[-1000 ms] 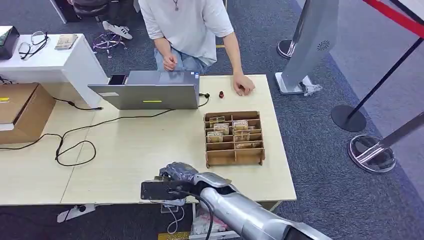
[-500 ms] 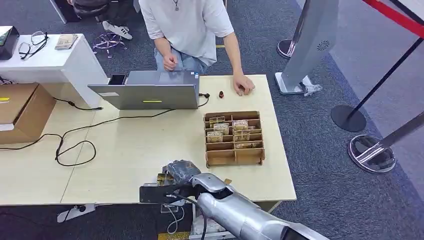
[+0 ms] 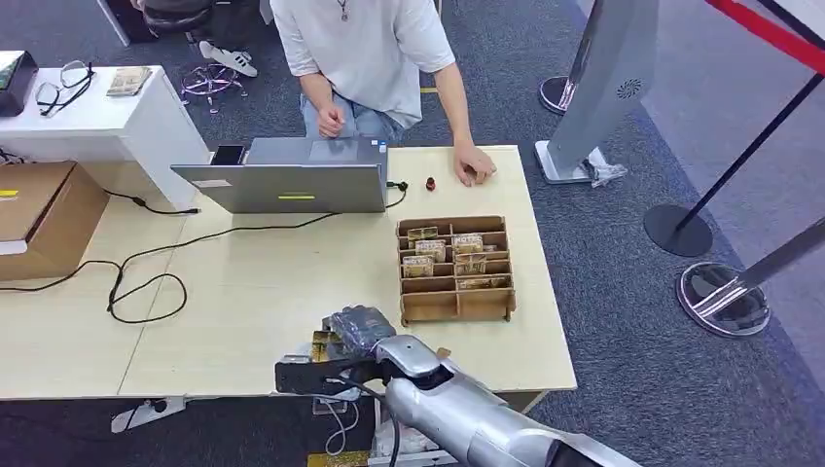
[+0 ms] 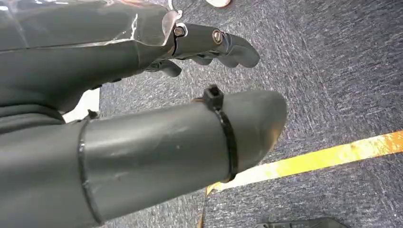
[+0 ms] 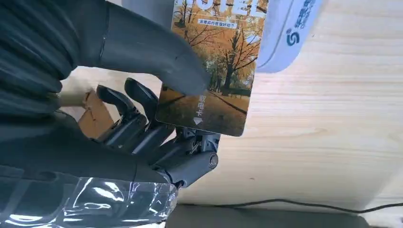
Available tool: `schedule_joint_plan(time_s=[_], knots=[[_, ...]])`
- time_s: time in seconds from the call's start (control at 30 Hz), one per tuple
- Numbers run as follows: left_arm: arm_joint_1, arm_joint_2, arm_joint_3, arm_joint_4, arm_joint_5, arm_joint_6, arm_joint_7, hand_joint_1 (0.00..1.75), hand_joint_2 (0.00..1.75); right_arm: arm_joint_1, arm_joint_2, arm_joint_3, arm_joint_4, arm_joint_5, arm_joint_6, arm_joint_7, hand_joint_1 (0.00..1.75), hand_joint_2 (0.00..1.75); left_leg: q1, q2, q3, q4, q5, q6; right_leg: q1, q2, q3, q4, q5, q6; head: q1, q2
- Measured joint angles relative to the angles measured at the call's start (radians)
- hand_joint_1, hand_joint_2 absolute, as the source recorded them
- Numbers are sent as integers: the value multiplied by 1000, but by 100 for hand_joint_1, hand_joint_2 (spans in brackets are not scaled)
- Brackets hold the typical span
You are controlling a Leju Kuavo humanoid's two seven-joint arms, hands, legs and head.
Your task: Pass the card to the sensor for recognition and then transmit it.
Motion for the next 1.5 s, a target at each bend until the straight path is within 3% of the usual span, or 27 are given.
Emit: schedule_joint_plan(time_s=[0.2,0.63,0.93,1.2,1.5], knots=[[0,-2,-1,0,1,10,-8,0,0,0,0,2,3,74,-37,33,175,175,0,0,0,0,0,0,0,0,0,0,0,0,0,0],[-5,0,-36,0,-47,-9,-11,0,0,0,0,3,8,131,-45,52,175,175,0,0,0,0,0,0,0,0,0,0,0,0,0,0],[-8,-11,-132,0,-49,-10,24,0,0,0,0,3,8,155,-53,50,175,175,0,0,0,0,0,0,0,0,0,0,0,0,0,0],[-12,-23,-215,0,-49,-10,38,0,0,1,-2,-23,-35,144,-79,15,175,175,0,0,0,0,0,0,0,0,0,0,0,0,0,0],[-12,-27,-263,0,-49,-10,43,0,0,8,-51,-164,-247,15,-21,-87,175,175,0,0,0,0,0,0,0,1,0,0,0,0,0,0]])
